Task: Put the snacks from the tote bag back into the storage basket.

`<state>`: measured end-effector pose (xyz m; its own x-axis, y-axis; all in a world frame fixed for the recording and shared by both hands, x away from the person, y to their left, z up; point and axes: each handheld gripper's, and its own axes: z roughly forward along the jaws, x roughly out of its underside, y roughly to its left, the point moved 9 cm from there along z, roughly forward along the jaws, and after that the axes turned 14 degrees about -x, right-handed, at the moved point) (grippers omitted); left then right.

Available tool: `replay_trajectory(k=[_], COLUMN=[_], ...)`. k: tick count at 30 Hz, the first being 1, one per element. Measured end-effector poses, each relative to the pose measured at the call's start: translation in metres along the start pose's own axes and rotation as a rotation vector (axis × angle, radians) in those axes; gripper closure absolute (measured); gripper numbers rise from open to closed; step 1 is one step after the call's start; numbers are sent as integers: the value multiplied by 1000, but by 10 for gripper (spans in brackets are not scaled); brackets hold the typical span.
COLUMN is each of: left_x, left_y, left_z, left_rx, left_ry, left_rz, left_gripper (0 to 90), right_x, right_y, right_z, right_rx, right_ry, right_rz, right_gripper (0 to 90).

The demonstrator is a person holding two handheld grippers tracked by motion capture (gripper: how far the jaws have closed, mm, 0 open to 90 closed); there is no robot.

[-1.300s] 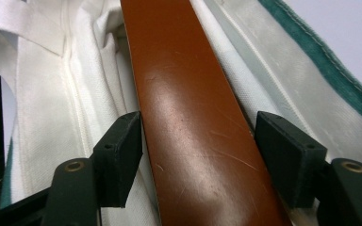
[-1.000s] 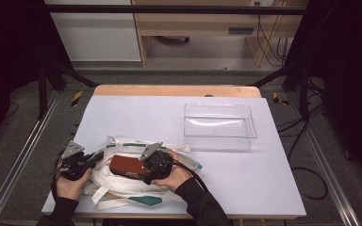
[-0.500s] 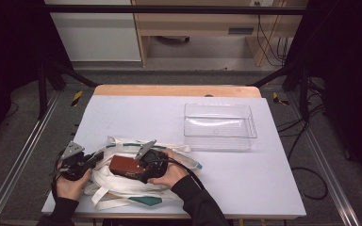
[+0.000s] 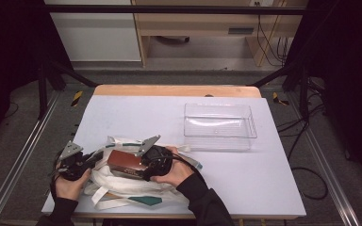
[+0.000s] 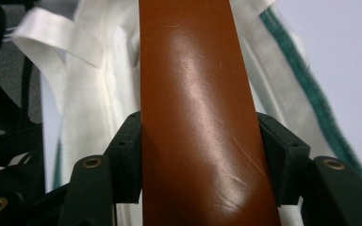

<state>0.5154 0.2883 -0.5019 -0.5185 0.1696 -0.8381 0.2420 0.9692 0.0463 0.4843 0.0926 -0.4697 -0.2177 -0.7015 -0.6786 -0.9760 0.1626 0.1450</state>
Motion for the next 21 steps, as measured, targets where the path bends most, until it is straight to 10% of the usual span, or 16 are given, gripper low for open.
replay_trajectory(k=[21], left_x=[-19], left_y=[3], left_z=[-21], left_rx=[-15], left_ry=[-113], left_rz=[0], left_gripper=[501], right_x=[0], right_y=[-5], right_z=[-89], right_rx=[94], right_ry=[-149], right_rz=[28], right_gripper=[430])
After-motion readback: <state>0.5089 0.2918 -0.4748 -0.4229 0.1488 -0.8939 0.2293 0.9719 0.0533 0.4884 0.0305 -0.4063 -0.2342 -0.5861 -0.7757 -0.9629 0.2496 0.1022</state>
